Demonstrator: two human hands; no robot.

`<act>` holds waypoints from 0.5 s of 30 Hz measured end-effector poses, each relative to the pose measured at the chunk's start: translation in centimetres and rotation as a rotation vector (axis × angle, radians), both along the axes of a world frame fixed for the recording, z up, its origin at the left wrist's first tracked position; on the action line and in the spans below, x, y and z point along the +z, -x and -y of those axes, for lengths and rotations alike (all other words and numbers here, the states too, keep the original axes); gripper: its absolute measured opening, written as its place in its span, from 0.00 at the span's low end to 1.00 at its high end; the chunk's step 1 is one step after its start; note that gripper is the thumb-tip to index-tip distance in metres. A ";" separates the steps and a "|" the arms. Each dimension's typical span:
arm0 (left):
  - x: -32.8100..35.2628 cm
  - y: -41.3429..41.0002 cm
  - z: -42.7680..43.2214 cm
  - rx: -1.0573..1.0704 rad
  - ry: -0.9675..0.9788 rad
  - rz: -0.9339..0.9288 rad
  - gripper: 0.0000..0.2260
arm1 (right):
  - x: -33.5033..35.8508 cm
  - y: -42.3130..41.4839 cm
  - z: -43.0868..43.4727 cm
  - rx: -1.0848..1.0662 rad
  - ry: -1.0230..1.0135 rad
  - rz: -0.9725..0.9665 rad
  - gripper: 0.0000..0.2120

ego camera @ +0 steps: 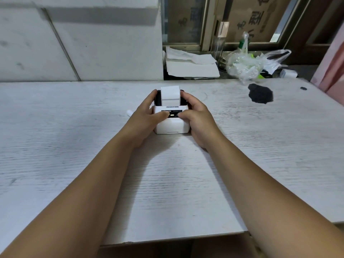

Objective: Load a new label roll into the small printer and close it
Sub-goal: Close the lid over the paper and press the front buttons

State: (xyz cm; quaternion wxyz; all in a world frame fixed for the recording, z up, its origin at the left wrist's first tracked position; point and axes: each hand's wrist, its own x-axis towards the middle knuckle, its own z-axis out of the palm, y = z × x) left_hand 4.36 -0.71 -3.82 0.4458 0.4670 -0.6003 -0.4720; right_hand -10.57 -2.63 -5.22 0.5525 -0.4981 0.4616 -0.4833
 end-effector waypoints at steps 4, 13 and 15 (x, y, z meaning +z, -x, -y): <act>0.0 -0.1 0.1 -0.004 0.005 0.011 0.21 | -0.2 0.1 0.2 -0.003 -0.011 0.031 0.36; -0.3 -0.1 0.4 0.021 -0.012 -0.042 0.22 | -0.3 0.0 0.2 -0.016 -0.012 0.035 0.37; -0.1 -0.1 0.3 0.022 -0.002 -0.041 0.22 | -0.4 0.0 0.2 -0.010 -0.018 0.035 0.36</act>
